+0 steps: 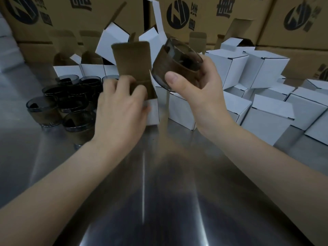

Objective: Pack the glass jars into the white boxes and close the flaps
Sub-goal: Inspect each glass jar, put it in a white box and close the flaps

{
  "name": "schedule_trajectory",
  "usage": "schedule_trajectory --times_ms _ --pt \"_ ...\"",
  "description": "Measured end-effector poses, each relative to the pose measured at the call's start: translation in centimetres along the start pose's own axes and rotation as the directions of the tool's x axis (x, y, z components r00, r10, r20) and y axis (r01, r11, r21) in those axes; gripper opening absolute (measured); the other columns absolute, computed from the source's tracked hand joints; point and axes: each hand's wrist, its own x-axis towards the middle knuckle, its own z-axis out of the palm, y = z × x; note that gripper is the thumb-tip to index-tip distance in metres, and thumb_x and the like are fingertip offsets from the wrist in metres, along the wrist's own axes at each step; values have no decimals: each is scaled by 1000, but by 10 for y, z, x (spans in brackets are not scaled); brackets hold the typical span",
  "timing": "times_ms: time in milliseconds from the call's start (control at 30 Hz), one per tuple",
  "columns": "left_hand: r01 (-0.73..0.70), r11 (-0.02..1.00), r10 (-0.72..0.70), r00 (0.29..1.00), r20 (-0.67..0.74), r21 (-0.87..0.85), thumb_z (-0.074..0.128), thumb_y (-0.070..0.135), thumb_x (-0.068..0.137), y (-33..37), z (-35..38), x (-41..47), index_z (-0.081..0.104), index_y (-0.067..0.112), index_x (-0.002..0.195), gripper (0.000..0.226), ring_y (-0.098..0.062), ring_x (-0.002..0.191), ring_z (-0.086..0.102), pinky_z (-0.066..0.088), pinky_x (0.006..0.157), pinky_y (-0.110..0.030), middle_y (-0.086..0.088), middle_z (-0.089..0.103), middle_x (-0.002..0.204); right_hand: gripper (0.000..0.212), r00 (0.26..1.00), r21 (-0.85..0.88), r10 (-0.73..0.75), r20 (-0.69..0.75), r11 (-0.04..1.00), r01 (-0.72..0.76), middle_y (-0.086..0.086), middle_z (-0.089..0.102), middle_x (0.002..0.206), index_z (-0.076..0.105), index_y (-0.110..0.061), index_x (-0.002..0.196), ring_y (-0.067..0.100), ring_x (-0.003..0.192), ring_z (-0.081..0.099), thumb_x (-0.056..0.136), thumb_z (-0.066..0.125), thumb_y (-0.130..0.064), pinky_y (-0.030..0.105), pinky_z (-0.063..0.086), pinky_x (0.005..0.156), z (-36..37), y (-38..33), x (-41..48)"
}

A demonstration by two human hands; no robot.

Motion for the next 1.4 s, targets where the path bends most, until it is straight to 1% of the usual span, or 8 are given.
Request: schedule_trajectory --times_ms 167,300,467,633,800,1000,1133,1400 --pt "-95 994 97 995 31 -62 59 25 88 3 7 -10 62 5 109 29 -40 109 45 43 83 -46 -17 54 122 53 992 -62 16 122 998 -9 -4 58 112 48 -15 121 6 106 60 74 72 -17 25 53 87 3 0 8" --pt "-72 921 44 996 -81 -382 61 24 84 3 10 -16 56 2 119 41 -34 116 45 41 96 -36 -19 48 129 52 976 -81 95 197 993 -80 3 61 114 46 -17 119 16 105 64 74 72 -20 26 54 84 4 3 16" --pt "151 498 -216 975 46 -854 68 21 79 -5 18 -12 36 11 131 62 -25 132 41 38 110 -44 -12 37 139 47 936 -255 174 308 962 -95 -1 66 108 44 -26 113 14 101 68 75 71 -33 34 55 93 2 -5 31" --pt "325 193 -65 946 318 -926 57 27 86 -19 25 -10 33 33 142 61 -4 135 39 30 117 -40 7 45 144 47 879 -380 255 402 920 -93 -4 62 109 46 -26 110 11 103 66 72 72 -32 32 54 94 2 -15 40" --pt "343 138 -64 939 337 -929 49 26 95 -15 30 -4 48 50 129 42 1 128 47 33 113 -37 21 56 132 50 868 -448 273 414 891 -66 1 56 116 44 -20 116 15 108 61 78 76 -23 38 54 94 2 -21 39" --pt "314 75 -112 946 305 -947 46 21 83 -19 37 -7 51 50 119 46 -8 125 51 44 99 -30 14 52 129 53 863 -627 223 454 768 131 -17 51 102 44 -29 120 4 92 59 78 75 -22 11 53 71 -3 -42 36" --pt "317 -24 -148 937 317 -948 47 19 83 -23 41 -10 46 43 115 40 -8 99 66 52 75 -22 8 61 119 58 868 -778 265 419 598 193 -7 57 108 46 -26 123 10 94 58 74 77 -30 29 54 76 -7 -41 34" --pt "257 182 62 960 272 -949 72 30 77 -15 35 -17 26 29 127 68 -4 111 61 50 91 -19 31 61 111 57 859 -876 353 371 439 198 -2 60 109 58 -20 118 11 89 56 70 82 -39 17 47 64 -1 -37 33"
